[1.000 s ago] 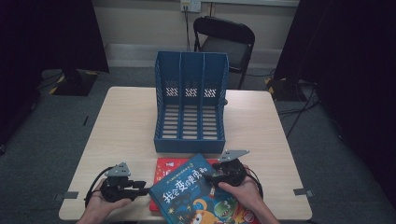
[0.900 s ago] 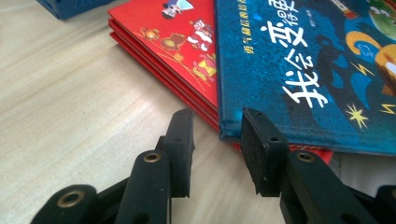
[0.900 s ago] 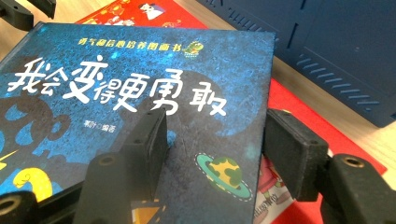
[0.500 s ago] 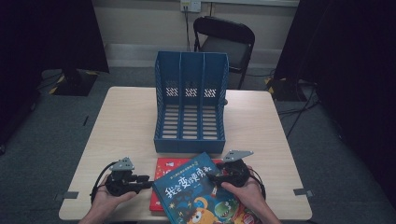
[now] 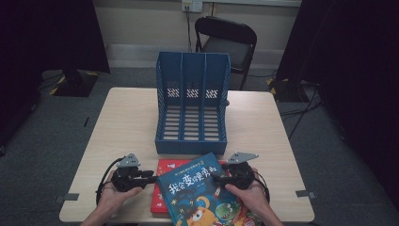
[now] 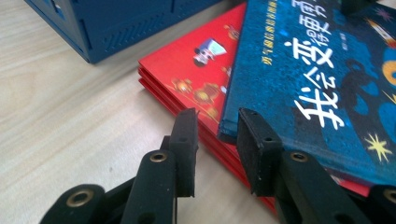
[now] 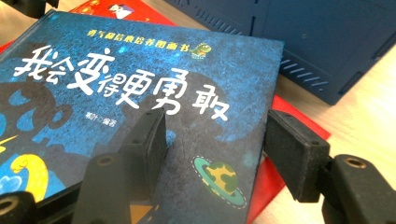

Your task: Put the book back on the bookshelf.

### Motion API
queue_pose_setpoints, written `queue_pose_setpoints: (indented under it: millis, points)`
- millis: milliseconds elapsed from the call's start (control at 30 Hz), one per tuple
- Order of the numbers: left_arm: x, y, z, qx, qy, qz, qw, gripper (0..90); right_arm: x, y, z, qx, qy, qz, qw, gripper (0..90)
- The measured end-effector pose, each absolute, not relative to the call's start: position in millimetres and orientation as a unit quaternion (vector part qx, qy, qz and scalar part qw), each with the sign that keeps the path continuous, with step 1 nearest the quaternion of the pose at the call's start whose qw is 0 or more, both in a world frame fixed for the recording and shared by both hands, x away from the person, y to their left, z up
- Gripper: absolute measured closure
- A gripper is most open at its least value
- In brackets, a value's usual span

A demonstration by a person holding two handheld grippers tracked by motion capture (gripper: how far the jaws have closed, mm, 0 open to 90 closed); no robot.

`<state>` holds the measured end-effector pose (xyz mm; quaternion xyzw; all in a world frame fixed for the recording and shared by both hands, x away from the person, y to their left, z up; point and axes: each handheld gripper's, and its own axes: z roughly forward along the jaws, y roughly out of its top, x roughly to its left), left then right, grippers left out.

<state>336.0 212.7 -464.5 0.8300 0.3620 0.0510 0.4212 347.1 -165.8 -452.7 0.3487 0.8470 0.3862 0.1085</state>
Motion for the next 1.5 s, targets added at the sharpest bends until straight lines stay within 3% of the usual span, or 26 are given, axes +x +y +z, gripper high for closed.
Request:
queue_pose_setpoints:
  millis: [367, 567, 733, 800, 1100, 1500]
  points:
    - [350.2, 204.3, -467.4, 0.81, 0.389, 0.068, 0.433, 67.6, 346.6, -174.1, -453.2, 0.364, 0.838, 0.387, 0.12, 40.1]
    - [338.7, 201.6, -464.1, 0.807, 0.385, 0.035, 0.447, 64.7, 347.6, -175.2, -453.5, 0.367, 0.837, 0.389, 0.115, 40.2]
    - [327.8, 192.8, -467.2, 0.809, 0.376, 0.004, 0.453, 56.6, 348.1, -176.0, -453.8, 0.368, 0.837, 0.389, 0.112, 40.1]
    - [326.1, 190.5, -465.7, 0.817, 0.369, 0.014, 0.443, 53.0, 347.9, -176.1, -454.0, 0.369, 0.836, 0.391, 0.112, 40.2]
    - [340.0, 189.3, -467.5, 0.808, 0.379, 0.02, 0.45, 55.6, 344.6, -174.5, -453.5, 0.376, 0.832, 0.387, 0.127, 39.9]
    - [371.4, 175.9, -464.3, 0.814, 0.387, 0.051, 0.43, 50.2, 340.2, -176.8, -452.2, 0.375, 0.836, 0.382, 0.123, 40.1]
